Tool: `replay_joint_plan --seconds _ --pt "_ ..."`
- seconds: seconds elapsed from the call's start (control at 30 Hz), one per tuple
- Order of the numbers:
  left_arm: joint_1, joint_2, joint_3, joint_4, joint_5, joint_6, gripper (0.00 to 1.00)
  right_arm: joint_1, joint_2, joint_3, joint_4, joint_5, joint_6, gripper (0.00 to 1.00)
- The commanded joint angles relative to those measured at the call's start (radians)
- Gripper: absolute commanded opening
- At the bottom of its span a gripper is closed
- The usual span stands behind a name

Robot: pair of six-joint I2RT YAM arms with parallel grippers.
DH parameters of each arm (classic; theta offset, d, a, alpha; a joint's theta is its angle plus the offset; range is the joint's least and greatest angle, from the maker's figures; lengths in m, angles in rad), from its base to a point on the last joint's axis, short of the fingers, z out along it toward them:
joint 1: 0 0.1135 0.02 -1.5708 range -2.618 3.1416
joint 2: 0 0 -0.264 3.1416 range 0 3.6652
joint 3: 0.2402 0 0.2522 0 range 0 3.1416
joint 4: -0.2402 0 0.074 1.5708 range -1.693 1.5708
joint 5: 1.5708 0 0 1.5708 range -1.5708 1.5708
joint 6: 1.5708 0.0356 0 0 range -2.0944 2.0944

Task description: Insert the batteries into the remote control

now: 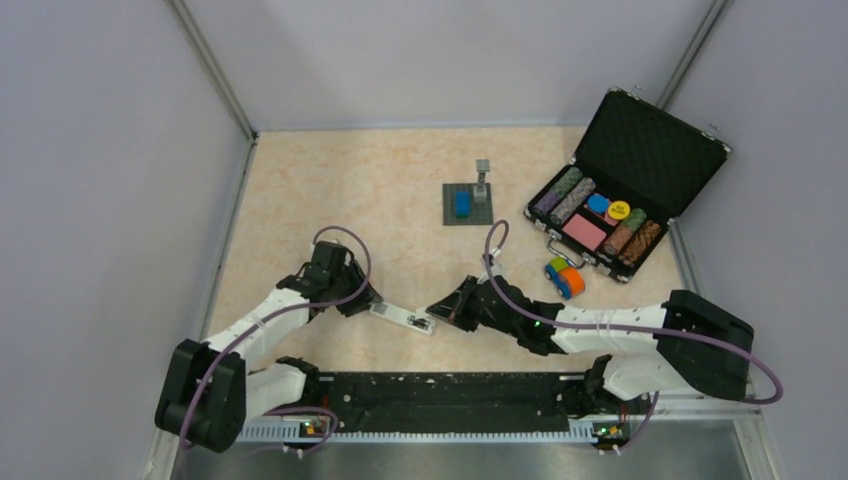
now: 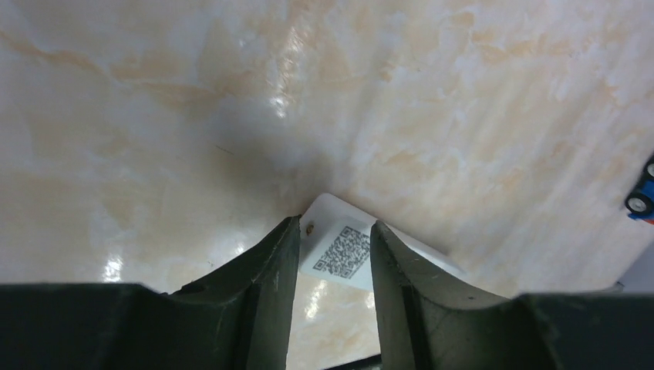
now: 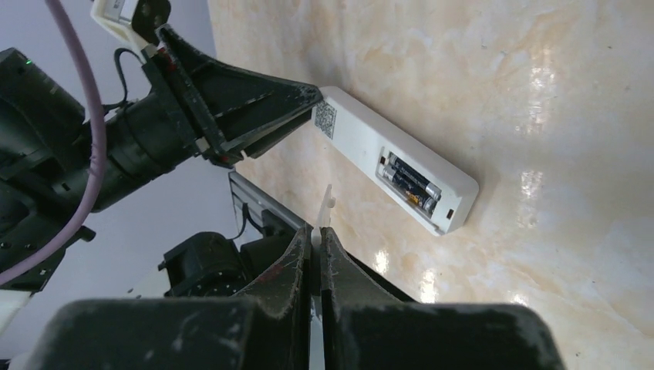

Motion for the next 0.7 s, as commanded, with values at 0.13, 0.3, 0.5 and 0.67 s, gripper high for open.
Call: replay_joint_plan --seconds 0.13,0.3,0.5,0.67 --pt "-0.001 -0.134 0.0 -0.049 0.075 -0.028 0.44 -0.045 -0.051 -0.02 -0.09 -0.03 -0.05 0.0" --pt "-0.002 -0.137 0.004 -0.111 0.051 0.017 0.46 -0.081 -0.058 -0.044 -0.072 -0.082 -0.097 0.0" --pt "-0.001 -0.114 0.023 -0.108 0.021 0.081 0.6 -0.083 0.023 -0.052 0.058 -0.169 -0.094 0.0" --pt "-0.001 -0.116 0.024 -0.026 0.036 0.105 0.79 -0.082 0.107 -0.05 0.138 -0.205 -0.073 0.0"
